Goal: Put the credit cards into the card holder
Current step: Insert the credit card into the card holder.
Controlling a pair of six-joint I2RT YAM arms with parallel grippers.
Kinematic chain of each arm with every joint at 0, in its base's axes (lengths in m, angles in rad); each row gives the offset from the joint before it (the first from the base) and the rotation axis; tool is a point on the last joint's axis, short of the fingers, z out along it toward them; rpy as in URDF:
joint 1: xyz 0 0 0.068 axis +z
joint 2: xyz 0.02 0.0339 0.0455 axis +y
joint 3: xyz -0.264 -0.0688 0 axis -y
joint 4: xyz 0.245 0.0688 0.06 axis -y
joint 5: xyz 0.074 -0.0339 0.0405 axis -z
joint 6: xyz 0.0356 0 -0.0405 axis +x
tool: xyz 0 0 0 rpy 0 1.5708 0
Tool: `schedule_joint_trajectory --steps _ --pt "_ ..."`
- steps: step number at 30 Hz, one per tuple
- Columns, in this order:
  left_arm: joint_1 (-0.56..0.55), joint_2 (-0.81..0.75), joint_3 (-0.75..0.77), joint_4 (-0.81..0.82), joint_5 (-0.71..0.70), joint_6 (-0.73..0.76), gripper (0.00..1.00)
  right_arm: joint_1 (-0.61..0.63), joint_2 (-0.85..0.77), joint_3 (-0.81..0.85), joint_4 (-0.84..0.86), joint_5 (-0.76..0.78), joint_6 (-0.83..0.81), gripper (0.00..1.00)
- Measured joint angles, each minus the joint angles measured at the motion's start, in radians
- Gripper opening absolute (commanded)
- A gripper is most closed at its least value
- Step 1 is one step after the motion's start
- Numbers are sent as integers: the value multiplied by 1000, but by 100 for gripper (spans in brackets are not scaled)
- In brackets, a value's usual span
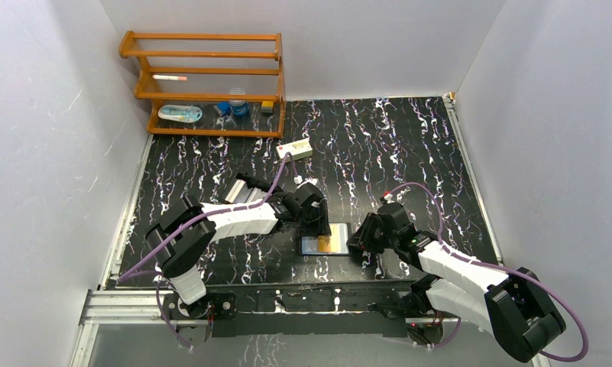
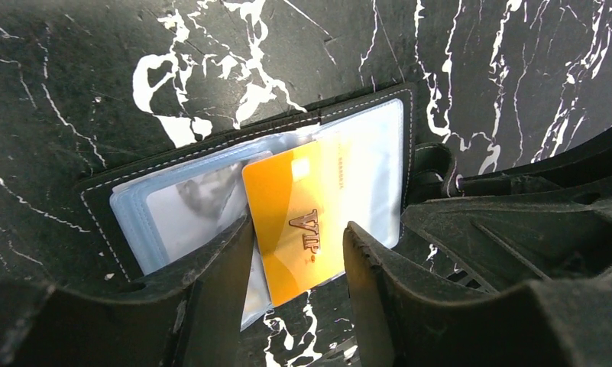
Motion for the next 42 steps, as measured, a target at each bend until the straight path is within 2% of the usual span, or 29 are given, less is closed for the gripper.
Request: schedule_joint_trajectory --steps 16,42 --pt "-3 -4 8 -21 -14 19 47 1 2 0 0 -3 -2 33" --pt "-57 47 34 79 43 -51 46 1 23 0 28 -17 2 33"
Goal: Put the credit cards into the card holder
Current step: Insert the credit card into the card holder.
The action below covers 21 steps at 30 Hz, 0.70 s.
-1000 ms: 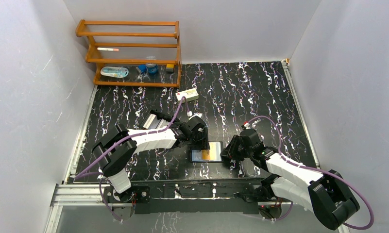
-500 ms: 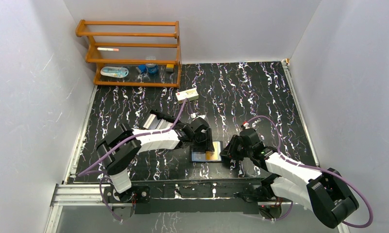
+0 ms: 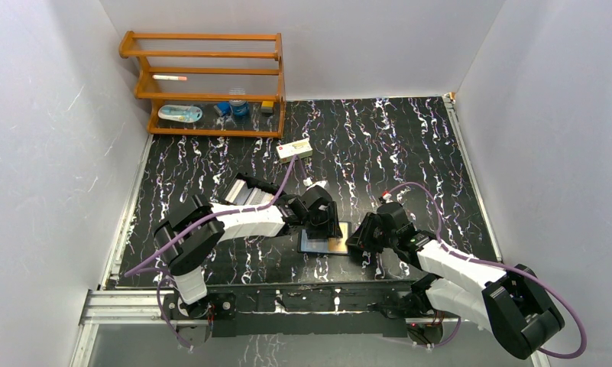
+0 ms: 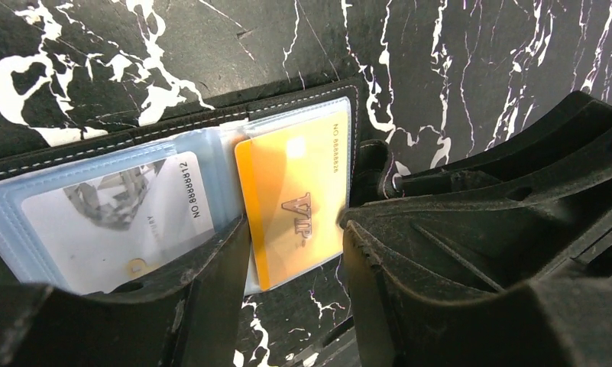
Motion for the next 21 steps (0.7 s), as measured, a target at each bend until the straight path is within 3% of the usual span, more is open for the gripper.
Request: schedule_joint_trajectory --steps 11,21 --pt "-3 -8 -25 6 -4 -7 46 2 -24 29 -82 22 -5 50" --pt "-3 -113 94 -234 -145 168 55 3 -170 126 -270 82 -17 51"
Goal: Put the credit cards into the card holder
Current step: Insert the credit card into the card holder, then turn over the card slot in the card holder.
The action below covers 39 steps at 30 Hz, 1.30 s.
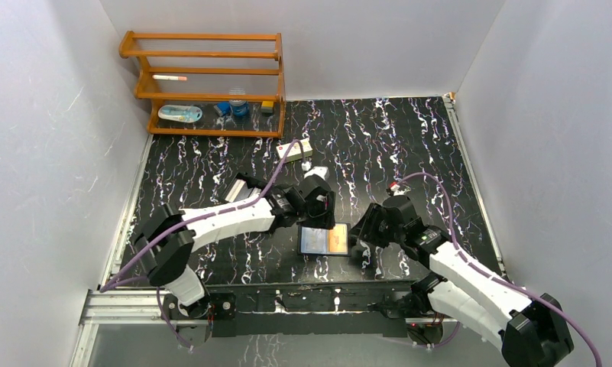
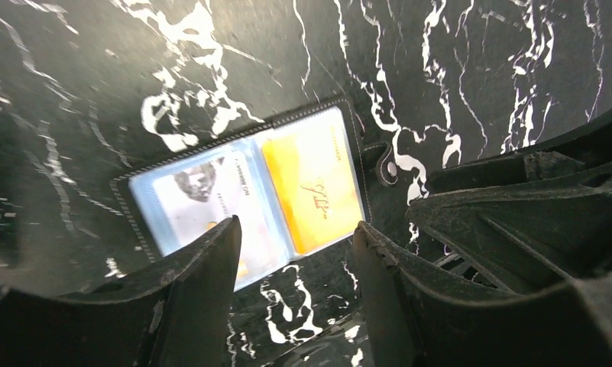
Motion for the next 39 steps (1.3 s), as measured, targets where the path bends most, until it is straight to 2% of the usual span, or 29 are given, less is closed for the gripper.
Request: schedule_joint_trajectory --steps 7,16,22,26,30,33,39 --pt "76 -91 37 -132 -36 103 56 14 -2 66 -42 3 14 47" --pt "251 -219 8 -279 -5 258 56 149 143 148 -29 48 29 47" --pt "269 -244 24 -309 85 289 48 218 283 201 21 88 35 33" --pt "268 -232 2 -256 218 250 49 231 378 227 68 105 26 31" --pt "266 -222 -89 -129 326 169 52 231 443 228 132 104 15 27" --pt "263 -214 -171 -45 348 105 53 231 494 229 170 103 8 24" --pt "261 -162 -234 68 348 34 57 231 552 230 174 113 -1 19"
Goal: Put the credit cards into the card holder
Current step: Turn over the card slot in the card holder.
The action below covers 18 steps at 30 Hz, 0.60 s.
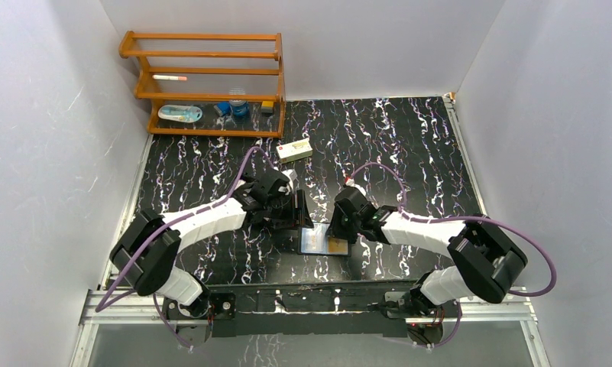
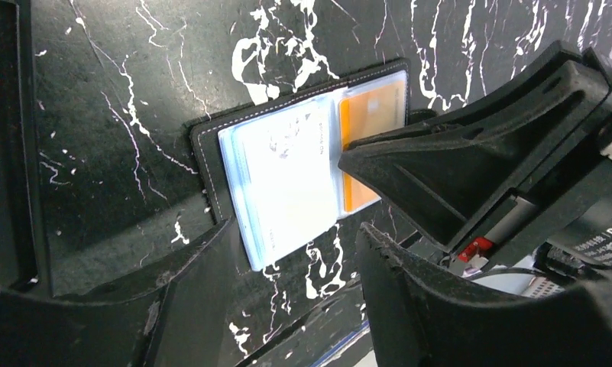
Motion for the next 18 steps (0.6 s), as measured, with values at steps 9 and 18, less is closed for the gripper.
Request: schedule_joint_trajectory --steps 9,18 --pt "0 23 -111 205 -5 -105 57 0 -6 -43 73 10 3 18" --pt "-10 54 -137 293 -5 -139 57 0 -6 -60 110 9 12 18"
